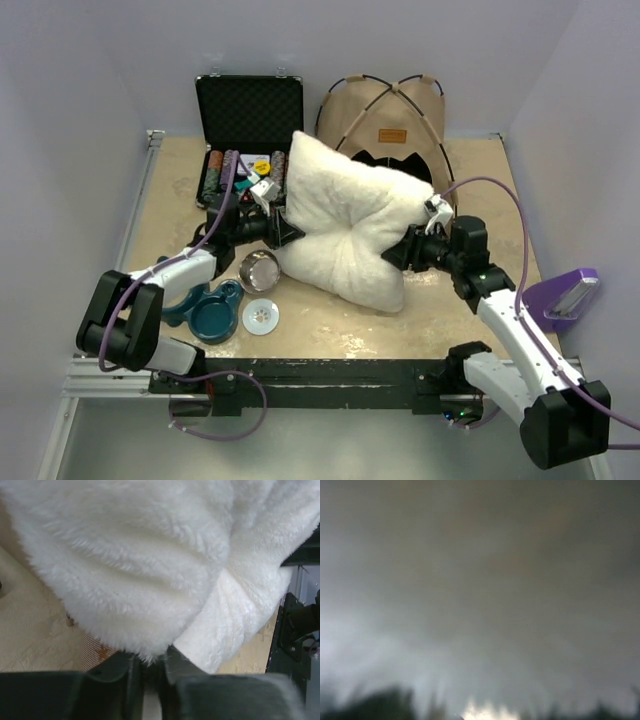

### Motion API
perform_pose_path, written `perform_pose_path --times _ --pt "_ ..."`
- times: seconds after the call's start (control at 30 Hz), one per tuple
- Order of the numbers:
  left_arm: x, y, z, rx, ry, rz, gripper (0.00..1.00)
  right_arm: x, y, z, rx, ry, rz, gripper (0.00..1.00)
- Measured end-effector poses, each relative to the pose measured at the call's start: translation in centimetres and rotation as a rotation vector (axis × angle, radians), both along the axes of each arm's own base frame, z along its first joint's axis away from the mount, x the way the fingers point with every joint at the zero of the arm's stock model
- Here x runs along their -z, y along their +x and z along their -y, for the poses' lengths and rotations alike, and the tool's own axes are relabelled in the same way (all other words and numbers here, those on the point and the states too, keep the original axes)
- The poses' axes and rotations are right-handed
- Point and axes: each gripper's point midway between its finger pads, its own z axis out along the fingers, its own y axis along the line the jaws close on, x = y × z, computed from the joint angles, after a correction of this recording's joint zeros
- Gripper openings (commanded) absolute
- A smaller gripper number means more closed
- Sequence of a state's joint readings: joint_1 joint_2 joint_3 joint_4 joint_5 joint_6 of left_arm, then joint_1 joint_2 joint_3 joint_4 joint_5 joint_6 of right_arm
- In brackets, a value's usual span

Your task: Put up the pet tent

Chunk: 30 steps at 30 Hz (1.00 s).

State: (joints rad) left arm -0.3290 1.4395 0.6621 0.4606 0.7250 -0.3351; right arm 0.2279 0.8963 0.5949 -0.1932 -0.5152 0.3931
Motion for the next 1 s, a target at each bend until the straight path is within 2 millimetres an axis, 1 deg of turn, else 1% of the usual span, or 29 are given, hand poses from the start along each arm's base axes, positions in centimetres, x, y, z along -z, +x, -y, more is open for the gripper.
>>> perform_pose_path --times 0.03,0.1,0.13,0.2,0.27,0.3,0.33,0.37,0.43,0.5,0.57,0.7,0.8,0.9,0.97,1.0 --pt "-0.4 -0.3 0.3 0.009 -0.003 0.006 0.00 -0.2 0.2 0.2 0.011 -0.008 0.005 0.20" --pt "-1.8 -0.9 1.3 0.037 -0.005 0.035 0.00 -1.2 0.5 0.3 0.018 -0.019 0.026 0.02" --pt "-2.7 -1.3 1.8 0.053 -0.007 0.057 0.00 -2.2 0.7 0.4 0.019 -0.019 0.047 0.00" --pt "-4.6 -2.1 2.9 0.085 -0.013 0.094 0.00 -4.2 0.7 0.3 0.011 -0.015 0.098 0.00" --pt "-6.5 -2.9 4.3 0.128 -0.011 0.120 0.00 -6.5 0.0 0.3 0.001 0.003 0.151 0.00" --pt "-7.3 -3.3 5.0 0.152 -0.008 0.124 0.00 -7.5 -0.6 0.2 -0.014 0.021 0.174 0.00" --pt "-8.0 -3.7 5.7 0.176 -0.005 0.117 0.00 -8.1 -1.4 0.1 -0.031 0.033 0.182 0.00" --pt "-8.6 -4.1 6.4 0.201 -0.001 0.111 0.00 -8.1 -1.9 -0.1 -0.047 0.041 0.176 0.00" --pt "-8.9 -4.7 7.9 0.249 0.015 0.073 0.00 -8.2 -3.4 -0.5 -0.090 0.072 0.141 0.00" --pt "-8.4 -5.4 9.3 0.292 0.039 0.022 0.00 -7.4 -4.5 -1.0 -0.120 0.102 0.062 0.00" --pt "-6.9 -6.3 10.7 0.339 0.072 -0.054 0.00 -5.9 -5.5 -1.3 -0.137 0.117 -0.056 0.00" --pt "-3.0 -8.2 12.8 0.429 0.127 -0.244 0.00 -3.8 -7.2 -1.8 -0.164 0.142 -0.253 0.00" --pt "-0.5 -8.9 13.6 0.470 0.165 -0.359 0.00 -3.4 -8.0 -1.9 -0.168 0.157 -0.320 0.00" --pt "0.8 -9.0 14.2 0.483 0.191 -0.416 0.00 -3.4 -7.9 -1.9 -0.161 0.154 -0.339 0.00" --pt "0.7 -8.5 14.3 0.472 0.192 -0.424 0.00 -3.6 -7.0 -1.9 -0.149 0.141 -0.345 0.00" --pt "0.6 -8.0 14.2 0.460 0.188 -0.421 0.00 -3.8 -6.1 -1.9 -0.138 0.127 -0.346 0.00"
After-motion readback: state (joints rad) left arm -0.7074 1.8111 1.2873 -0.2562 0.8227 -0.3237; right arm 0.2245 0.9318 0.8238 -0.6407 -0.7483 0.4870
